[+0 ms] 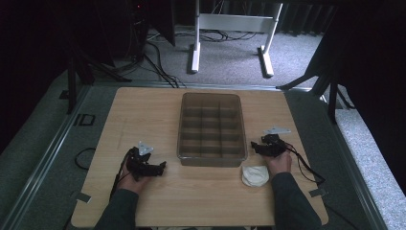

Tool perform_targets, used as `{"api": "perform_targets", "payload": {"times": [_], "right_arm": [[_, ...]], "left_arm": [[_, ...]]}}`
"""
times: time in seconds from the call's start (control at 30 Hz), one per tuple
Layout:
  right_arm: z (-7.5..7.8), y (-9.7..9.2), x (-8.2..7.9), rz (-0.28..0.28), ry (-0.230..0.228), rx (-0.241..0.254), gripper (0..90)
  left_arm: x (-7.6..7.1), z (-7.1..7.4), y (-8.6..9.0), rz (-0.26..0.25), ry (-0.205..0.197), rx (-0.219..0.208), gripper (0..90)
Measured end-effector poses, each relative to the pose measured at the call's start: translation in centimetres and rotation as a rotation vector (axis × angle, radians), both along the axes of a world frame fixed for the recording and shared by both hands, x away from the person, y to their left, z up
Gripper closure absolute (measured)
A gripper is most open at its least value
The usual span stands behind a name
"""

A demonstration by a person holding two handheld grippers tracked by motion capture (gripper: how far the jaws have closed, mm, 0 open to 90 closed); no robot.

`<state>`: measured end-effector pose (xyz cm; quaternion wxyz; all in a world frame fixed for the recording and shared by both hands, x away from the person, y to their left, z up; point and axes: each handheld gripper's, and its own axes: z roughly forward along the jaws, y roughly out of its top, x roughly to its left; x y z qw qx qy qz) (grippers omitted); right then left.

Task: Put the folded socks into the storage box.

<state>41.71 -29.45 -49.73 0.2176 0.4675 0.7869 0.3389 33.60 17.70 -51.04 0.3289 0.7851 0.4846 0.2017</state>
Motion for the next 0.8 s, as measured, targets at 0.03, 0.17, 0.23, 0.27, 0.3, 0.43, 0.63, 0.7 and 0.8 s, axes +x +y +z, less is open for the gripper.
{"api": "perform_targets", "payload": {"times": [0.03,0.17,0.23,0.27,0.3,0.43,0.63,0.7,0.8], "right_arm": [[0.0,0.1,-0.1,0.003,-0.002,-0.001,44.7],[0.3,0.2,-0.4,0.006,-0.006,-0.004,46.3],[0.7,0.2,-0.6,0.006,-0.007,-0.004,48.7],[0.9,0.3,-0.7,0.010,-0.008,-0.005,49.1],[0.9,0.3,-0.7,0.010,-0.008,-0.005,49.1],[2.4,0.6,-1.6,0.054,-0.044,0.000,49.9],[3.5,0.6,-2.2,0.079,-0.025,0.001,51.2],[3.8,0.6,-2.4,0.080,-0.024,-0.008,51.4],[4.3,0.6,-2.5,0.089,-0.011,-0.030,54.3]], "left_arm": [[0.0,0.0,0.0,0.000,0.000,0.000,6.6],[0.0,0.0,0.0,0.000,0.000,0.001,6.6],[0.0,0.0,0.0,0.000,0.000,0.001,6.6],[0.0,0.0,0.0,0.000,0.000,0.000,6.6],[0.0,0.0,0.0,0.000,0.000,0.000,6.6],[0.0,0.0,0.0,0.000,0.000,0.000,6.6],[0.0,0.0,0.0,0.000,0.000,0.000,6.6],[0.0,0.0,0.0,0.001,0.000,0.000,6.6],[0.0,0.0,0.0,0.000,0.000,0.000,6.6]]}}
